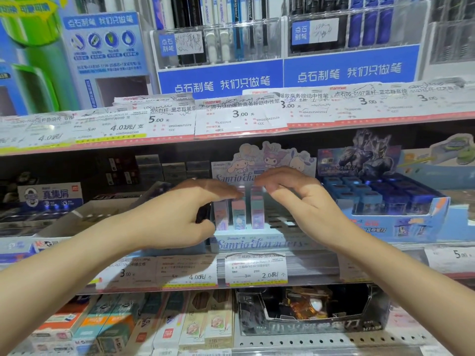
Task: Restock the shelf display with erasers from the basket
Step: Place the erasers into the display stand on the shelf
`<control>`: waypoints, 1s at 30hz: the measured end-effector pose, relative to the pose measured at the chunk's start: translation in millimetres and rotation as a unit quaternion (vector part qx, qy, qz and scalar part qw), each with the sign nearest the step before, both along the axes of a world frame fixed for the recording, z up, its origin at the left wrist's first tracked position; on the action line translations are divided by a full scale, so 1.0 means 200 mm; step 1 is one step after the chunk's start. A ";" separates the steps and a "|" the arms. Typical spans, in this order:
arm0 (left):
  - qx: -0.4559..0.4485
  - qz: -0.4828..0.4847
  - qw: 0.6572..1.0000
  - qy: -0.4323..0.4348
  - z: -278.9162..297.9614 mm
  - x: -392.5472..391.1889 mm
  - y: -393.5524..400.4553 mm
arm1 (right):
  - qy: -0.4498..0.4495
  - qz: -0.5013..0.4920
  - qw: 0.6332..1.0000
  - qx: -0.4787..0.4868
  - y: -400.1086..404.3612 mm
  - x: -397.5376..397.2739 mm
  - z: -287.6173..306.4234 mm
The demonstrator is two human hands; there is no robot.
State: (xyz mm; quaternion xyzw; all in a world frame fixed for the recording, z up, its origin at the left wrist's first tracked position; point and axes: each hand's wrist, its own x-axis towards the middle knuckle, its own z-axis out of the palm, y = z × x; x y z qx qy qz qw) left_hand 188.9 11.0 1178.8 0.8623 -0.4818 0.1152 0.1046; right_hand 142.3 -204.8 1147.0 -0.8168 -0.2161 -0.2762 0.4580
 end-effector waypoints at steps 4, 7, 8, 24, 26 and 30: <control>-0.096 -0.037 0.991 -0.086 0.00 -0.07 -0.05 | -0.007 -0.004 1.000 0.011 -0.06 -0.08 0.01; -0.129 -0.018 0.984 -0.123 0.00 -0.14 -0.10 | -0.017 0.009 0.999 0.033 -0.11 -0.16 0.01; -0.140 -0.010 0.981 -0.134 0.00 -0.17 -0.11 | -0.012 0.017 0.999 0.048 -0.13 -0.18 0.01; -0.209 0.057 0.962 0.164 -0.44 -0.64 -0.22 | 0.195 0.086 0.977 0.021 -0.24 -0.57 -0.34; -0.189 0.068 0.961 0.191 -0.55 -0.68 -0.16 | 0.230 0.092 0.969 0.021 -0.20 -0.62 -0.44; -0.155 0.090 0.940 0.289 -0.79 -0.76 -0.02 | 0.322 0.081 0.943 0.030 -0.10 -0.74 -0.71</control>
